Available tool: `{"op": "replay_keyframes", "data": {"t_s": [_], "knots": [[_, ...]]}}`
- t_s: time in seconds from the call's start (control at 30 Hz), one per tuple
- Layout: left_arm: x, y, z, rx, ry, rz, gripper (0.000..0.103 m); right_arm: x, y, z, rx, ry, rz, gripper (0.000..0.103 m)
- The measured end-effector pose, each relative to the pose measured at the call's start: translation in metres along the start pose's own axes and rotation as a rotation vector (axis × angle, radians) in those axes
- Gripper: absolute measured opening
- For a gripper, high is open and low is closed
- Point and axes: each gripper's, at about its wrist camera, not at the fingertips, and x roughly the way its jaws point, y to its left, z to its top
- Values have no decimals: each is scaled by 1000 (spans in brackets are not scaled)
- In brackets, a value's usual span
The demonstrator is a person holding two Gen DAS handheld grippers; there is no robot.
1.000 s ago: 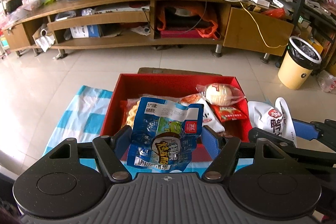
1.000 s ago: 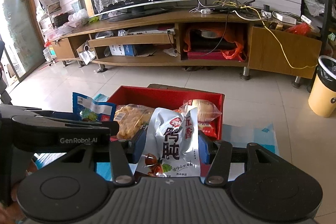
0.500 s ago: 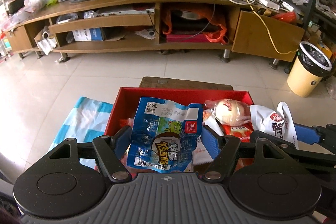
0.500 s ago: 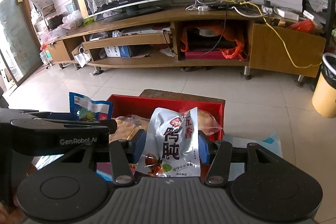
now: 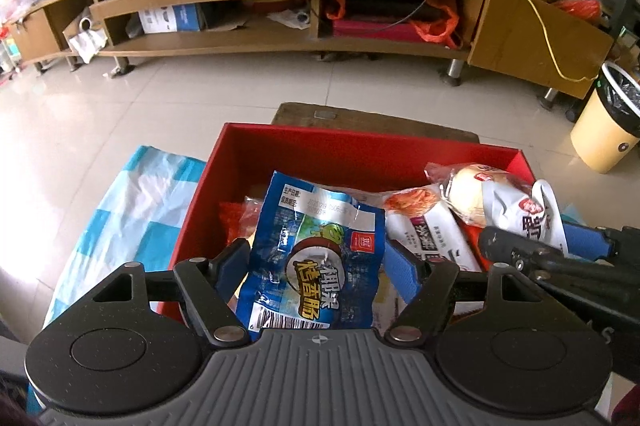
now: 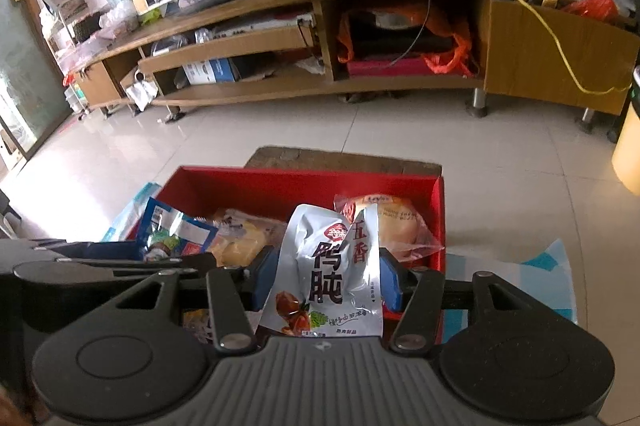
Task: Organize snacks
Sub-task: 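Lower both held snacks into the red box and open both tools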
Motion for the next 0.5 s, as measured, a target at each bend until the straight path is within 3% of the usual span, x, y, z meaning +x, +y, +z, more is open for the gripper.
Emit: {"op": "replay_keyframes", "data": {"t_s": [0.33, 0.5], "knots": [[-9, 6, 6, -30, -28, -17, 91, -1, -8, 0, 45, -7, -28, 57], [-15, 2, 1, -11, -33, 13, 95, -7, -10, -4, 46, -3, -50, 57]]}}
